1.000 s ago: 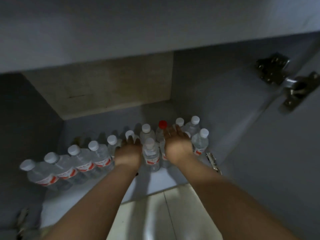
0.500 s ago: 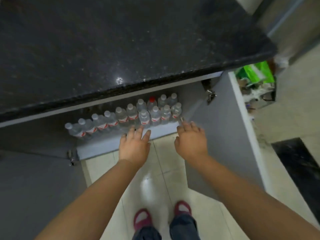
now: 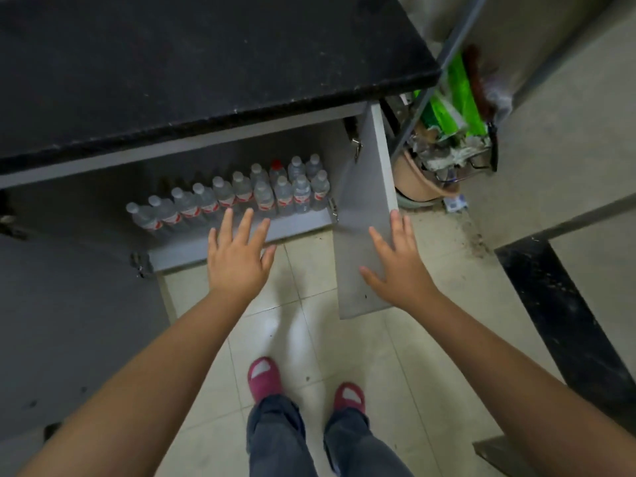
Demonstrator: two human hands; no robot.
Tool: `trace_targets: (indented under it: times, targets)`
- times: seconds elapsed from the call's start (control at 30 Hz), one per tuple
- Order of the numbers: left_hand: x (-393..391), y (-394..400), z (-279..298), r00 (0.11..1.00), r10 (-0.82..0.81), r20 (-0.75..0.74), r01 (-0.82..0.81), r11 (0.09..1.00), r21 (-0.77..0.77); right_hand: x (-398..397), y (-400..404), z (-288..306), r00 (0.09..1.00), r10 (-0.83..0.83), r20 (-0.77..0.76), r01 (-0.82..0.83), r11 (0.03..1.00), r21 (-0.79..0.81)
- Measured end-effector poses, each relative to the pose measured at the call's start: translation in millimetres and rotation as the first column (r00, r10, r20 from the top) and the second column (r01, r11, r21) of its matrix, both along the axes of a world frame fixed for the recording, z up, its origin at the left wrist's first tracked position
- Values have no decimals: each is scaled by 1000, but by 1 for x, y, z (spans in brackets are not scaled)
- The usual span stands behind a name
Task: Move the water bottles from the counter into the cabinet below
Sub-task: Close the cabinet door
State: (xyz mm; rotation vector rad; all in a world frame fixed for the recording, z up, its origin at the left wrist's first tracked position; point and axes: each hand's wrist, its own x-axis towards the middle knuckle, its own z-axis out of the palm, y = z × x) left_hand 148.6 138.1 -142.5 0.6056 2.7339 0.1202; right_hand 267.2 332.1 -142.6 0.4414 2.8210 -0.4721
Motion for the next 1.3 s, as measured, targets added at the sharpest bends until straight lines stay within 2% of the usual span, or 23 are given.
trace_targets:
  times: [0.1,0.17,0.27,0.37,0.47,0.57,0.63,0.73,0.87,0.97,1.07,1.17,1.2,1.23,1.3]
  targets:
    - [15,-36,-11,997,70,21,-67,992,-111,-8,-17,-7,997,72,-16,-72,997,1]
    - [18,-64,-15,989,148,17,-144,977,-160,-19,-39,-1,976,220,0,-219,972,90]
    - [11,-108,-10,967,251,-28,-252,949,-190,-46,-71,3,903,426,57,-429,888,163]
    - [-5,-159,1,939,331,-90,-343,893,-291,-87,-101,5,838,543,55,-545,827,136]
    - [-21,-218,14,903,398,-160,-429,824,-371,-123,-123,1,847,526,79,-531,827,185]
    - [-33,-269,19,887,434,-159,-462,820,-339,-146,-139,-2,889,447,96,-456,853,252]
    - [-39,-294,14,909,401,-116,-417,857,-302,-158,-147,-3,907,404,116,-421,865,273]
    - [-44,-318,8,914,403,-49,-406,910,-84,-176,-155,-2,906,399,143,-424,847,320]
    - [-47,-333,6,962,270,-41,-271,961,-47,-194,-159,-2,925,359,126,-380,861,337]
    - [-49,-317,6,972,232,18,-233,972,22,-201,-162,1,939,331,97,-344,879,330]
    - [-56,-285,4,999,2,42,-2,1000,6,-207,-161,5,944,320,78,-328,897,296]
    - [-74,-244,5,968,-249,25,250,967,-39,-209,-153,7,928,366,72,-371,890,264]
    - [-82,-227,5,961,-276,23,276,960,-40,-211,-147,9,900,425,96,-435,860,266]
    - [-91,-210,7,963,-258,81,264,961,-80,-214,-141,8,861,499,101,-506,813,288]
    - [-111,-179,8,967,-237,90,249,955,-164,-218,-131,1,797,600,69,-572,714,403]
